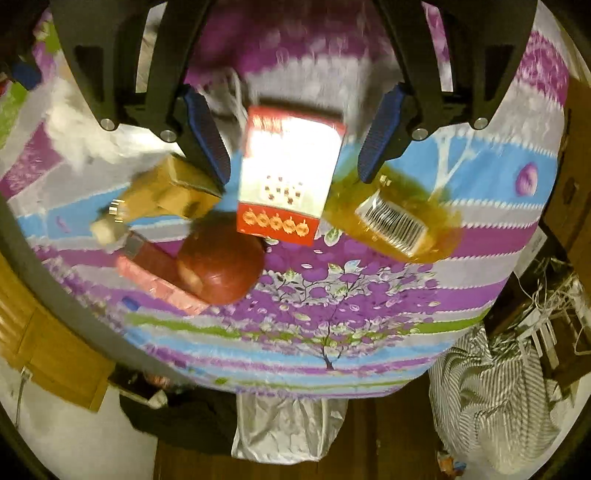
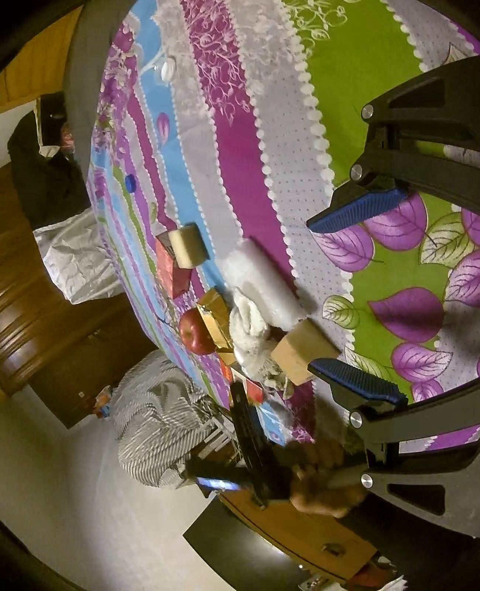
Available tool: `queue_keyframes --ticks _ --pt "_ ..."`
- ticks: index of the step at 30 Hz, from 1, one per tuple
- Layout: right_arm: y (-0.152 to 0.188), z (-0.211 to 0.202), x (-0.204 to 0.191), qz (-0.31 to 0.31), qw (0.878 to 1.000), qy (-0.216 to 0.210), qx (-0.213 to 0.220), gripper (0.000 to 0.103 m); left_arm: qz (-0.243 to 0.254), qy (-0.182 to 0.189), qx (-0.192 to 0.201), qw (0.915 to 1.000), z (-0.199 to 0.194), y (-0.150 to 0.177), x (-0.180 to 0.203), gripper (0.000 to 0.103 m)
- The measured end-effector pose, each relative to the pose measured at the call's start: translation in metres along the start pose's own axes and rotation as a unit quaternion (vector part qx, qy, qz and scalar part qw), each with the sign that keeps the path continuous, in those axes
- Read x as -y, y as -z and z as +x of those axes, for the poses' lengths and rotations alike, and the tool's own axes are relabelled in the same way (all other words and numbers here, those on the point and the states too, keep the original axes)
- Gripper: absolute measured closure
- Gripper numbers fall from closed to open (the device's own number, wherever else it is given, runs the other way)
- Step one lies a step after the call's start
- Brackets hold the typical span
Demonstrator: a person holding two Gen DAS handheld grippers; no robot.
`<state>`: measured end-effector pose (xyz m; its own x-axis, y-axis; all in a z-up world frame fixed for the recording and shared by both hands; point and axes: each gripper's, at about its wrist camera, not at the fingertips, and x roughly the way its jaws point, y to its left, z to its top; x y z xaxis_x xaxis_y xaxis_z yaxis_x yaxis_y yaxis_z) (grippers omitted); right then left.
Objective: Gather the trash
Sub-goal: 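Return to the bedspread and grasp the red cigarette pack with the left tool, then grasp the bubble-wrap foam with the right tool while the left tool holds the cigarette pack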
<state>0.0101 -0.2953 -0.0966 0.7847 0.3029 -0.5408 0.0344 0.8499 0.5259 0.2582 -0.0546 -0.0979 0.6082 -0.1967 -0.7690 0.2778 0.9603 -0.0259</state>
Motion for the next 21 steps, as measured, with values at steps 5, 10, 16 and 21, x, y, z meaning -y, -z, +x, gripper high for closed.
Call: queue_keyframes --ticks 5,10,16,21 --pt "0.002 0.006 -0.009 -0.006 1.000 -0.011 -0.008 0.032 -0.002 0.005 -0.041 0.9991 0.031 0.001 0.000 0.046" --pt "0.005 0.013 -0.028 -0.042 0.999 -0.021 -0.019 0.032 -0.024 0.010 -0.020 0.9995 -0.002 0.014 -0.009 0.047" --pt "-0.004 0.015 -0.032 -0.062 0.998 0.009 -0.015 0.032 -0.052 0.010 0.022 0.9983 -0.069 0.057 -0.035 0.047" --pt "-0.025 0.038 -0.031 -0.154 0.982 0.090 -0.060 0.018 -0.067 -0.031 0.029 0.9969 -0.103 0.094 -0.066 0.047"
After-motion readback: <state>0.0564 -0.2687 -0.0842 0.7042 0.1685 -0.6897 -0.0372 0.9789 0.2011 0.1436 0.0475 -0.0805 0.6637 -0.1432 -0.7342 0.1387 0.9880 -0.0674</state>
